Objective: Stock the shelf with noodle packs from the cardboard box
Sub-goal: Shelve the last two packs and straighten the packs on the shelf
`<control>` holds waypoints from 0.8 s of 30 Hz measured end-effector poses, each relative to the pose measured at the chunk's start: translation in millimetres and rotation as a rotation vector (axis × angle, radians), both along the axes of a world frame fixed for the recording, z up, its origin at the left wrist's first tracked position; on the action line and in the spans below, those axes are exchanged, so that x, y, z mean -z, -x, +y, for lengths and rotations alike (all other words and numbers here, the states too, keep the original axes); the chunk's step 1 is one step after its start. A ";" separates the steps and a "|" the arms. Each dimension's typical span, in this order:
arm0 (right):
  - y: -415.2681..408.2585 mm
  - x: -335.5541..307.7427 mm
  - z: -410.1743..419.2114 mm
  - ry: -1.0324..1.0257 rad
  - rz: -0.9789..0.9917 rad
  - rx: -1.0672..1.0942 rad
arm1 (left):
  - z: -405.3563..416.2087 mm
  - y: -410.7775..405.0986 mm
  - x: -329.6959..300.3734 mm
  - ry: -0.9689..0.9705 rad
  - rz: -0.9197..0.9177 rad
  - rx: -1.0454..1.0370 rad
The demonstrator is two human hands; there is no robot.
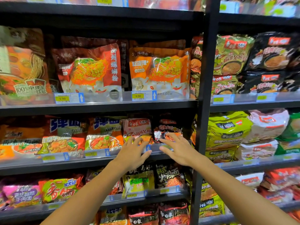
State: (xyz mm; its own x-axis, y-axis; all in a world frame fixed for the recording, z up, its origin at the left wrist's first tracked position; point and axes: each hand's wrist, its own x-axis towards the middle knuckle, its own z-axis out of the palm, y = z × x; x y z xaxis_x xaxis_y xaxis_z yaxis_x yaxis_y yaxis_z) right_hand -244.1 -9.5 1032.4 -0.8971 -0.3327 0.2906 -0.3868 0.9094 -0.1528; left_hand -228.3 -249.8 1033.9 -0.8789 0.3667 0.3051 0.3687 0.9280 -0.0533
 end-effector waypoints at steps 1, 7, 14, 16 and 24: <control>2.2 -0.4 -0.6 -0.009 -0.008 0.008 | -0.5 1.5 -1.2 -0.002 -0.005 -0.002; 11.8 -4.5 -0.3 -0.040 -0.059 0.032 | -6.9 9.2 -0.3 -0.006 -0.068 -0.059; 9.7 -3.3 2.7 -0.063 -0.055 0.054 | -10.0 -6.1 -8.5 0.043 -0.086 -0.067; 4.2 -1.9 3.4 -0.018 -0.033 0.031 | -16.0 -15.3 -10.9 0.033 -0.075 -0.063; -24.2 -0.4 -20.8 0.102 0.127 -0.135 | -78.3 -76.3 3.9 -0.124 0.056 -0.081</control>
